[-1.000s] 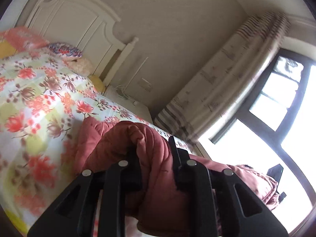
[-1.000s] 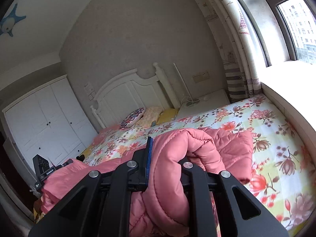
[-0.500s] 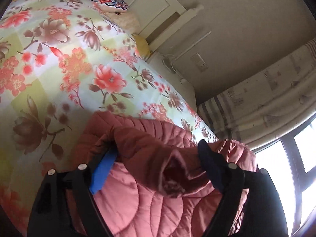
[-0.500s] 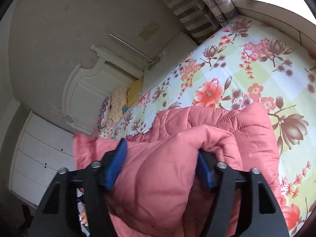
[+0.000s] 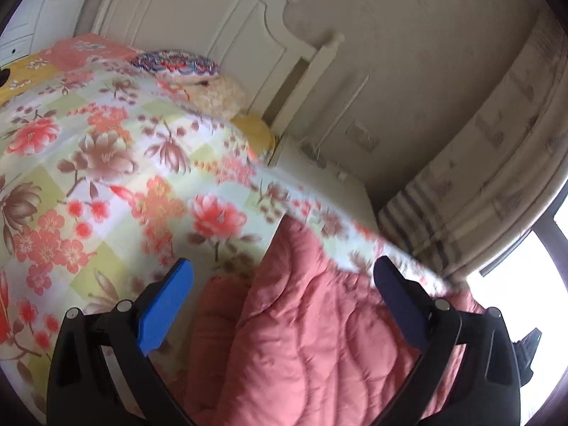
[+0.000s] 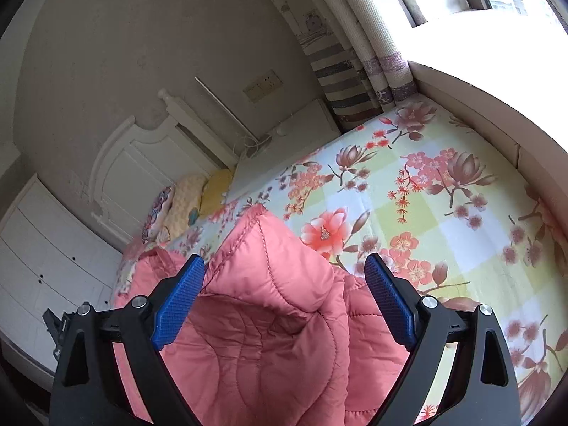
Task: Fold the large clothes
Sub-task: 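Fold the held hem end over the coat body and open both tools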
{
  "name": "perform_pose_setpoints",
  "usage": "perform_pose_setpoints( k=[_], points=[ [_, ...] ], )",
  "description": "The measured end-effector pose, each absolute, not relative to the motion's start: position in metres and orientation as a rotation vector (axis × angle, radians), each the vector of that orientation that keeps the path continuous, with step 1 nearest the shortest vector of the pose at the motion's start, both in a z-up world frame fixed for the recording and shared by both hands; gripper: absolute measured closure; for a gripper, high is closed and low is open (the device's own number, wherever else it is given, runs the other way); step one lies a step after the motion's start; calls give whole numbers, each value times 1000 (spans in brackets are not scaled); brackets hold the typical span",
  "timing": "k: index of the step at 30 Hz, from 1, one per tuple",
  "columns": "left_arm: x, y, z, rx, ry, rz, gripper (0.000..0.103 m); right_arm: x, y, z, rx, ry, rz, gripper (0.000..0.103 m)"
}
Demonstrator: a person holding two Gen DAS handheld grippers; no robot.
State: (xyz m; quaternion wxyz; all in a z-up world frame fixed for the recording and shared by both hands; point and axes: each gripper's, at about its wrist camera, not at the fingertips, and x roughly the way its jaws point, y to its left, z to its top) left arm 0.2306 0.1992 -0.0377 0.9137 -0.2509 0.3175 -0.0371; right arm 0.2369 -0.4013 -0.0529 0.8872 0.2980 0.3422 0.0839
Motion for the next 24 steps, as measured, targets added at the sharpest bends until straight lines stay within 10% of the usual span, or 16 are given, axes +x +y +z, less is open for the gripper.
perform_pose_setpoints(
  k=[24],
  points=[
    [279, 186, -59, -272, 852, -313, 2, 248, -383, -65, 325, 806, 249, 15]
  ],
)
